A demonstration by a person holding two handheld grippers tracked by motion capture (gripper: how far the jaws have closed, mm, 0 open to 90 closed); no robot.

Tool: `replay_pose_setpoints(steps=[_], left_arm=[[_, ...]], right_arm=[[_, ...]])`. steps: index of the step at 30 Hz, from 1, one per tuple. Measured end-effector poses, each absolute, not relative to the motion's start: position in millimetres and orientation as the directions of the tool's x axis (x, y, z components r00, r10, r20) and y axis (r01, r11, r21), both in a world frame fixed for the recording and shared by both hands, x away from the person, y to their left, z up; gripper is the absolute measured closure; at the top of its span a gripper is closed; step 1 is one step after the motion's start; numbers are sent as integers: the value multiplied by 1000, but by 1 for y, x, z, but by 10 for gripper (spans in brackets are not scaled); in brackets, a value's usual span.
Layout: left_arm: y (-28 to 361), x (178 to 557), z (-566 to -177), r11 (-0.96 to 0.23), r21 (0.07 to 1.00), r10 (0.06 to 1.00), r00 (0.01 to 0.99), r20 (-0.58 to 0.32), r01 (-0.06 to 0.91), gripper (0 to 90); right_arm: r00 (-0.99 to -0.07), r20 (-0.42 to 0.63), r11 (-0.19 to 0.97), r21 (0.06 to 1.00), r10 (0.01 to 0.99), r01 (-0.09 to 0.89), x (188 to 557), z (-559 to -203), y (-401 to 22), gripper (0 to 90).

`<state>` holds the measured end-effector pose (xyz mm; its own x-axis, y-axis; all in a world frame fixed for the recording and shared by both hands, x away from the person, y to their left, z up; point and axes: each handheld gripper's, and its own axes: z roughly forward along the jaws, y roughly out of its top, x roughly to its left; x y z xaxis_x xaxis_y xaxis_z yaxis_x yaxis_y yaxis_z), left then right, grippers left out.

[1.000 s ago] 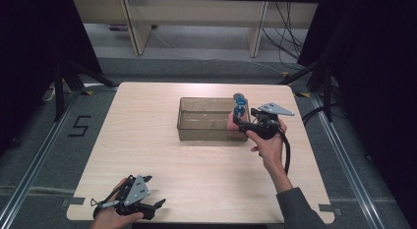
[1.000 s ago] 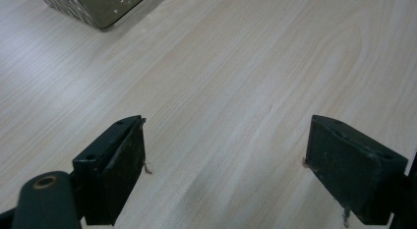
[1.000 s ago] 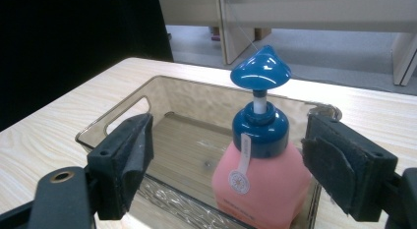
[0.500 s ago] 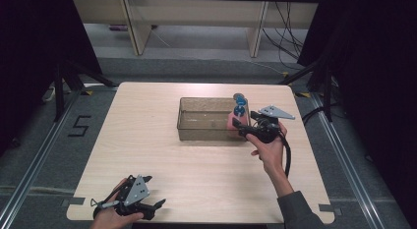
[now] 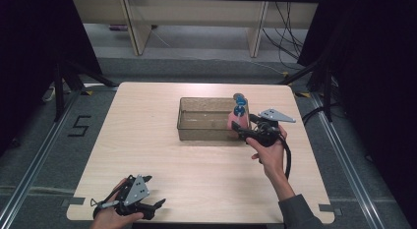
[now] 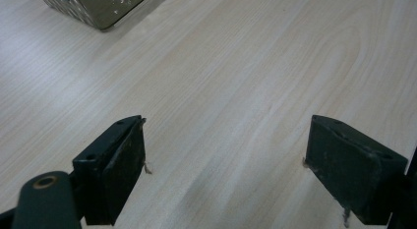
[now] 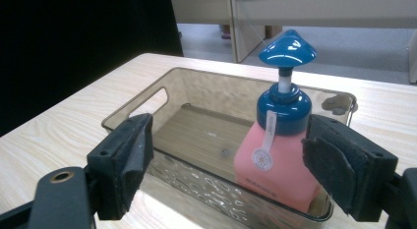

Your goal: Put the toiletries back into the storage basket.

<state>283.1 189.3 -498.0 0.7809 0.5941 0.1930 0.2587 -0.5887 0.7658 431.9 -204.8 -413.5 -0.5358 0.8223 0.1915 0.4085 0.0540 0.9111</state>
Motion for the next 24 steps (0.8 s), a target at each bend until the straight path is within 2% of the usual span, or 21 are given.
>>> replay_pose_setpoints(steps=[2, 3, 7, 8, 12, 14, 18, 19, 23, 24], left_arm=[[190, 284, -498, -596, 762, 594, 778, 205, 254, 148], [190, 284, -498, -590, 767, 595, 778, 200, 254, 149], [190, 284, -497, -596, 762, 593, 779, 205, 254, 148], [190, 284, -497, -596, 763, 593, 779, 205, 252, 148], [190, 284, -497, -593, 764, 592, 780, 200, 255, 148], [190, 284, -497, -594, 763, 591, 781, 200, 254, 148], [191, 284, -497, -600, 757, 586, 786, 196, 258, 148], [191, 284, -497, -599, 759, 583, 789, 194, 256, 148], [190, 284, -497, -596, 761, 591, 782, 199, 256, 148], [190, 284, -497, -595, 762, 594, 778, 204, 254, 148]], right_arm=[[-539, 166, 75, 915, 826, 397, 431, -414, -206, 204], [-526, 204, 47, 904, 826, 424, 429, -414, -203, 204], [-547, 187, 62, 913, 816, 404, 428, -414, -204, 205], [-546, 152, 86, 919, 824, 384, 427, -414, -205, 205], [-539, 196, 58, 907, 819, 417, 422, -415, -202, 205], [-554, 146, 90, 922, 819, 376, 423, -417, -204, 205], [-551, 205, 54, 907, 809, 417, 417, -417, -202, 204], [-568, 173, 79, 917, 805, 391, 418, -419, -203, 202], [-556, 198, 61, 909, 807, 412, 412, -419, -203, 172], [-568, 180, 71, 917, 804, 391, 413, -419, -204, 168]])
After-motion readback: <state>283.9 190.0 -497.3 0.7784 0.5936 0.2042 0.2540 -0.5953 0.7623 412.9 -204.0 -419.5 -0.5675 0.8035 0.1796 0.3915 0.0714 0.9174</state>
